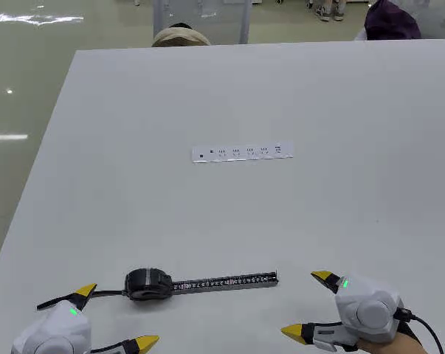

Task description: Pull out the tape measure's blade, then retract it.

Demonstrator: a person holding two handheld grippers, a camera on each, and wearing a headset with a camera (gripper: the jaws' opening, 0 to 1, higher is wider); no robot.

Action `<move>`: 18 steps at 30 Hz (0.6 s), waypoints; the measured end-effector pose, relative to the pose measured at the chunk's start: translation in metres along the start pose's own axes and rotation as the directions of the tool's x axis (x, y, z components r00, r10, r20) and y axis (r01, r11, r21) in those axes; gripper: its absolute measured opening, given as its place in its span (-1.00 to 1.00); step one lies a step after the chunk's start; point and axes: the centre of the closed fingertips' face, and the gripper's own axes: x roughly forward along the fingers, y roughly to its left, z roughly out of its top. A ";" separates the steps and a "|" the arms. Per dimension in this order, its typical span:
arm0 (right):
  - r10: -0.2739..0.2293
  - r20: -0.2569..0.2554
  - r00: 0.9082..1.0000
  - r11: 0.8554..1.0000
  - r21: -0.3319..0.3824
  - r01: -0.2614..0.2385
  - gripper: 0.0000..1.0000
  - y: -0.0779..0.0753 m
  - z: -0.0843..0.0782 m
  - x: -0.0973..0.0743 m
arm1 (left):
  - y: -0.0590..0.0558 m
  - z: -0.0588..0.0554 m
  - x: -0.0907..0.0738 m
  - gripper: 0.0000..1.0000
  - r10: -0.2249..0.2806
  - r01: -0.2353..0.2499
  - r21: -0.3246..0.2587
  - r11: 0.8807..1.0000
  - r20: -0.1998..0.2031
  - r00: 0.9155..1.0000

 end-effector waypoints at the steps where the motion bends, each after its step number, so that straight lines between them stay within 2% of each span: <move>1: -0.003 0.004 1.000 1.000 0.002 0.003 0.56 0.001 0.001 -0.002 | -0.001 0.000 -0.001 0.90 0.006 -0.006 -0.007 1.000 0.004 1.000; 7: -0.029 0.033 0.999 0.999 0.019 0.029 0.62 0.010 0.006 -0.011 | -0.009 0.003 -0.011 0.98 0.040 -0.037 -0.076 0.996 0.035 0.999; 14: -0.045 0.062 0.997 0.998 0.046 0.042 0.66 0.022 0.013 -0.020 | -0.019 -0.004 -0.018 0.98 0.050 -0.045 -0.122 0.992 0.038 0.998; 18: -0.058 0.061 0.996 0.997 0.045 0.055 0.68 0.027 0.013 -0.022 | -0.019 -0.005 -0.022 0.98 0.070 -0.063 -0.146 0.987 0.041 0.997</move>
